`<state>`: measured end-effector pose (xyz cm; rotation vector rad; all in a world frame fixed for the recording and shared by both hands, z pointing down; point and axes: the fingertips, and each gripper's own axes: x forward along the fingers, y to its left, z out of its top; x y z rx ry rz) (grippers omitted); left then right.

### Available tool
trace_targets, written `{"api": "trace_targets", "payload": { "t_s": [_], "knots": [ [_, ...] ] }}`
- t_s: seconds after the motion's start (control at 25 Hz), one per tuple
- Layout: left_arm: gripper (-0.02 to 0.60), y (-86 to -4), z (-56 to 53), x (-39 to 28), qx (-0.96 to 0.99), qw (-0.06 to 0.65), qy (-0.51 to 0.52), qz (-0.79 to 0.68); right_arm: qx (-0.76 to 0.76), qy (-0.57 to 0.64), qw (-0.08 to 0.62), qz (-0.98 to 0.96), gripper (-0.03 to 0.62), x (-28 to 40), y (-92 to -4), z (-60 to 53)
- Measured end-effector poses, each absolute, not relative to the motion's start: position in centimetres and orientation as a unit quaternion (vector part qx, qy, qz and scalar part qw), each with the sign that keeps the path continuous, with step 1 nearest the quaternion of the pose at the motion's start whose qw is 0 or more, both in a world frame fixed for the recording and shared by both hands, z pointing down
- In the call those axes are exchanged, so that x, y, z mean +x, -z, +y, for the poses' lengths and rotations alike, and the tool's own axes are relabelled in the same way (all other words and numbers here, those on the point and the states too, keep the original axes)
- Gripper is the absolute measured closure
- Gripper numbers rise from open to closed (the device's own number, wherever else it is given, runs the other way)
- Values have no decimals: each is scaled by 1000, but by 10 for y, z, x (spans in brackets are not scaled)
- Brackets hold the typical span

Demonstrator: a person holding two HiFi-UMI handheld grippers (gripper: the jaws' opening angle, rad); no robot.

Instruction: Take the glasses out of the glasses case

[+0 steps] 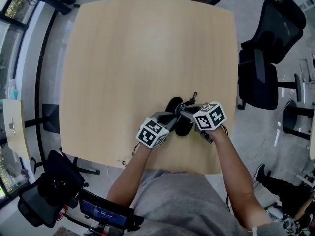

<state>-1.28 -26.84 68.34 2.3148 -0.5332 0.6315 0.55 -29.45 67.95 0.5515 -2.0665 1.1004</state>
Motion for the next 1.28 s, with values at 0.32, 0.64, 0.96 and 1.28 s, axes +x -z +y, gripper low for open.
{"api": "trace_targets", "payload": {
  "t_s": [0.32,0.64,0.96,1.28],
  "knots": [
    [554,-662,-261,-3,897,321,-233,-196,222,-428,322,-815,572,12,-651,-289],
    [557,-628,-245,9,914,291,-219,-181,248,-430,271,-825,574,26,-617,-275],
    [558,-598,-230,32,929,266,-202,-159,282,-449,208,-822,574,56,-590,-259],
    [566,-590,-212,62,937,254,-201,-129,321,-457,177,-810,574,103,-584,-248]
  ]
}}
